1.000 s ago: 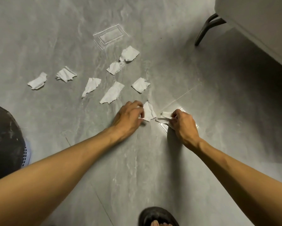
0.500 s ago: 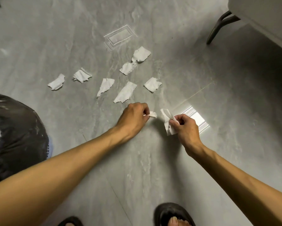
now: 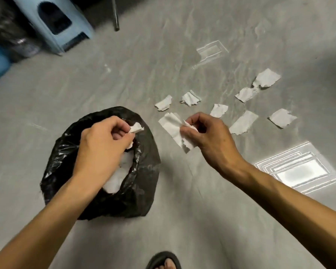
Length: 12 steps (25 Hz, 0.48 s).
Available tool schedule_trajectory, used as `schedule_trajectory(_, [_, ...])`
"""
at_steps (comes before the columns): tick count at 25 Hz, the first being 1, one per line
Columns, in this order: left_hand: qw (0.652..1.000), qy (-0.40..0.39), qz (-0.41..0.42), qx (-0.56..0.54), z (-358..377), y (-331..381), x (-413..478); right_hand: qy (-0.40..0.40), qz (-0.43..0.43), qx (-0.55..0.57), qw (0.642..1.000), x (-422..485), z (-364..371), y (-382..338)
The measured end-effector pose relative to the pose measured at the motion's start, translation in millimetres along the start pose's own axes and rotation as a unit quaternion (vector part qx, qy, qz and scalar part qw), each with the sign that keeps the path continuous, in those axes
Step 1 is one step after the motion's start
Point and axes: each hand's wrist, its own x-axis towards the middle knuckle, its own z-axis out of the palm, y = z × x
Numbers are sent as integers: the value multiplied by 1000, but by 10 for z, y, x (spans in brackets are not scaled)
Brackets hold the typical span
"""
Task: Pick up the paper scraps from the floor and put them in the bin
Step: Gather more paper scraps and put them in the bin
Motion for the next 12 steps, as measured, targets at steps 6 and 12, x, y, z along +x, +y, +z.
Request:
schedule_trajectory(6, [981, -83, -124, 121, -105, -951, -69, -86, -146, -58, 984, 163, 991, -637])
schedule_trajectory(12, [985, 55, -158, 47, -320, -1071, -93, -235, -155, -264, 923, 340, 1473, -727])
